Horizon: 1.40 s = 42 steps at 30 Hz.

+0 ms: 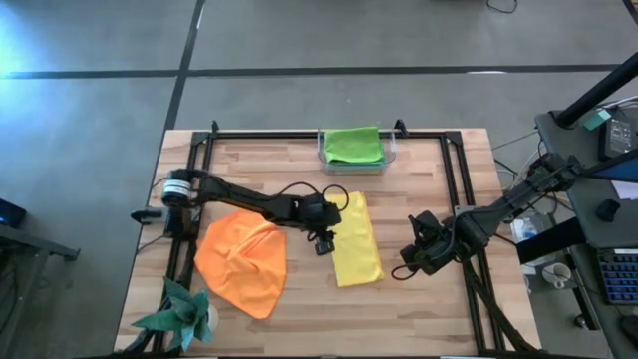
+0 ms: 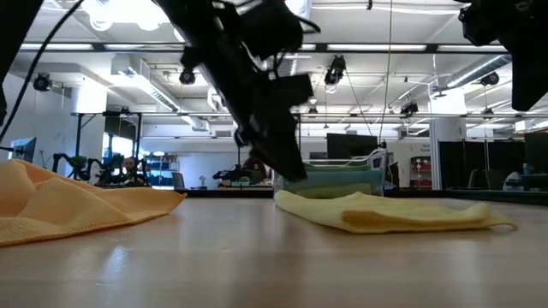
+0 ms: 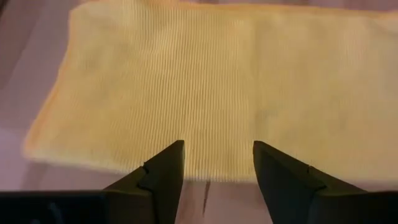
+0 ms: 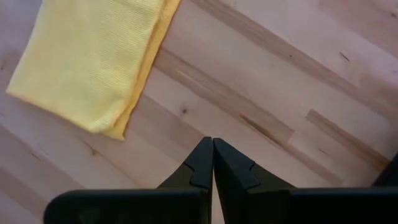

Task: Fold microfiber towels
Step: Fold the yellow microfiber cloth

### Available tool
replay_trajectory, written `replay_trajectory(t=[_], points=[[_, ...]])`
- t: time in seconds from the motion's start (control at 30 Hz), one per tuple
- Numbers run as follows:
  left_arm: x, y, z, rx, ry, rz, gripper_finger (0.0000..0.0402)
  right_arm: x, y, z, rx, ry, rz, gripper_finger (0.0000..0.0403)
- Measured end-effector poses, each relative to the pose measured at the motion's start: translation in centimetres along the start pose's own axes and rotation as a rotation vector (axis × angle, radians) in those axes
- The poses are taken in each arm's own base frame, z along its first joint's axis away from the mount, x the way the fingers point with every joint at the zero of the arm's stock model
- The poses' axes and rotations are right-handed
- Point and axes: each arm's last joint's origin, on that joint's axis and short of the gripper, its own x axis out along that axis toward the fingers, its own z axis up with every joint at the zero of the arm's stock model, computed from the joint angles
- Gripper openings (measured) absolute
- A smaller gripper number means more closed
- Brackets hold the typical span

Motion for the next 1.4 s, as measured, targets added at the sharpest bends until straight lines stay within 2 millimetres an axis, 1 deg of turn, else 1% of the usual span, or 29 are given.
replay_trajectory(t=[0.07, 0.17, 0.3, 0.4, 0.47, 0.6, 0.77, 0.87, 1.03, 1.13, 1.27, 1.33, 1.4], points=[[-0.9, -0.1, -0.3, 0.045, 0.025, 0.004, 0.0176, 0.0, 0.0, 0.0, -0.031, 0.000, 0.001, 0.0009], [-1.5, -0.4, -0.9, 0.097, 0.069, 0.007, 0.0176, 0.0, 0.0, 0.0, -0.089, -0.001, 0.003, 0.0009], [-2.2, -1.7, 0.0, 0.083, -0.029, -0.032, 0.0176, 0.0, 0.0, 0.0, -0.153, -0.002, 0.004, 0.0009], [-1.9, -3.0, 0.4, 0.090, -0.107, -0.075, 0.0176, 0.0, 0.1, 0.0, -0.166, -0.004, 0.005, 0.0009], [-1.5, -3.9, 0.3, 0.101, -0.134, -0.096, 0.0176, 0.0, 0.0, 0.0, -0.176, -0.008, 0.004, 0.0009], [-0.8, -5.5, -0.8, 0.137, -0.104, -0.117, 0.0176, 0.0, 0.1, 0.0, -0.192, -0.012, 0.005, 0.0009], [1.0, -6.9, -2.4, 0.174, -0.051, -0.126, 0.0176, 0.0, 0.1, 0.1, -0.190, -0.027, 0.009, 0.0009], [1.8, -7.3, -2.8, 0.180, -0.042, -0.126, 0.0176, 0.0, 0.2, 0.1, -0.172, -0.028, 0.018, 0.0009], [2.0, -7.2, -3.3, 0.207, -0.008, -0.118, 0.0176, 0.0, 0.3, 0.1, -0.125, -0.029, 0.028, 0.0009], [1.8, -7.0, -3.9, 0.279, 0.060, -0.124, 0.0176, 0.0, 0.4, 0.1, -0.123, -0.030, 0.040, 0.0009], [1.3, -6.7, -4.8, 0.316, 0.178, -0.102, 0.0176, 0.0, 0.6, 0.1, -0.111, -0.031, 0.053, 0.0009], [1.0, -6.8, -5.1, 0.350, 0.208, -0.101, 0.0176, 0.0, 0.8, 0.1, -0.093, -0.032, 0.071, 0.0009], [0.4, -7.0, -5.1, 0.388, 0.202, -0.109, 0.0176, 0.1, 1.2, 0.1, -0.087, -0.035, 0.103, 0.0009]])
